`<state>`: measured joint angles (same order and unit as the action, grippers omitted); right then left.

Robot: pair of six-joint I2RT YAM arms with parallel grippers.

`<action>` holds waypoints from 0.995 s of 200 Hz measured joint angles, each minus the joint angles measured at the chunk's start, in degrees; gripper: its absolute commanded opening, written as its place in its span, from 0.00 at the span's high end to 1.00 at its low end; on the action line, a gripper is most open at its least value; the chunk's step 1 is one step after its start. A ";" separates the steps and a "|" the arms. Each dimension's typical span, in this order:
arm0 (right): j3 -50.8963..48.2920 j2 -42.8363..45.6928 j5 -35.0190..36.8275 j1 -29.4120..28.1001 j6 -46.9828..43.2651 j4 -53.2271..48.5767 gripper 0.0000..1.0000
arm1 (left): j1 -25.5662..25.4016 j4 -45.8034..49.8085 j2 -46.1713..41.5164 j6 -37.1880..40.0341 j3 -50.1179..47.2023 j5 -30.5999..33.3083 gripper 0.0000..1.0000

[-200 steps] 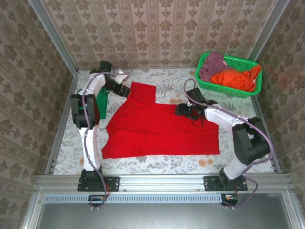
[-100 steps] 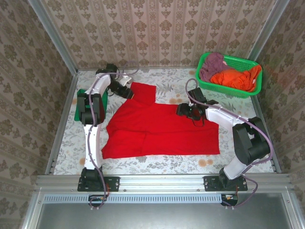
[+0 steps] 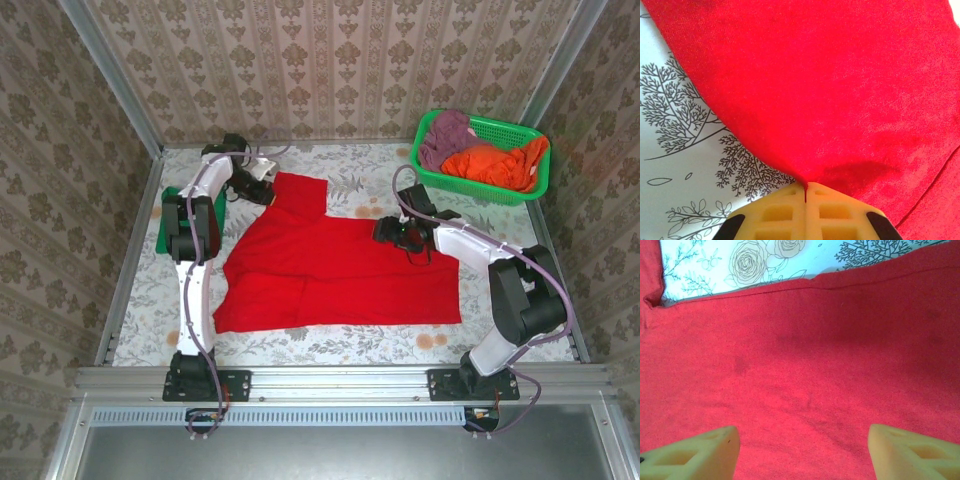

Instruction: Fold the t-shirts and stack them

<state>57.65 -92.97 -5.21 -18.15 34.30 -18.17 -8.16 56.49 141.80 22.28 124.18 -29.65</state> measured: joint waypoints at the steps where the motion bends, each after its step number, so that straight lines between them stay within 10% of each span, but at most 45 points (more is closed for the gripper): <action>1: 0.00 0.00 0.02 0.04 -0.02 0.00 0.31 | 0.00 -0.04 0.00 0.07 0.00 0.02 1.00; 92: 5.62 -6.12 16.31 13.46 2.56 -1.77 0.37 | 0.26 -7.26 -2.05 -1.27 -6.78 -1.25 1.00; 199: 17.86 -19.12 19.98 20.48 6.47 -5.57 0.67 | 0.33 -9.90 -3.23 -1.27 -9.81 -1.55 1.00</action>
<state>75.50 -112.09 14.76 2.33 40.77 -23.75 -7.84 46.59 138.56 21.02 114.37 -31.20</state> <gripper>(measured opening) 0.345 0.053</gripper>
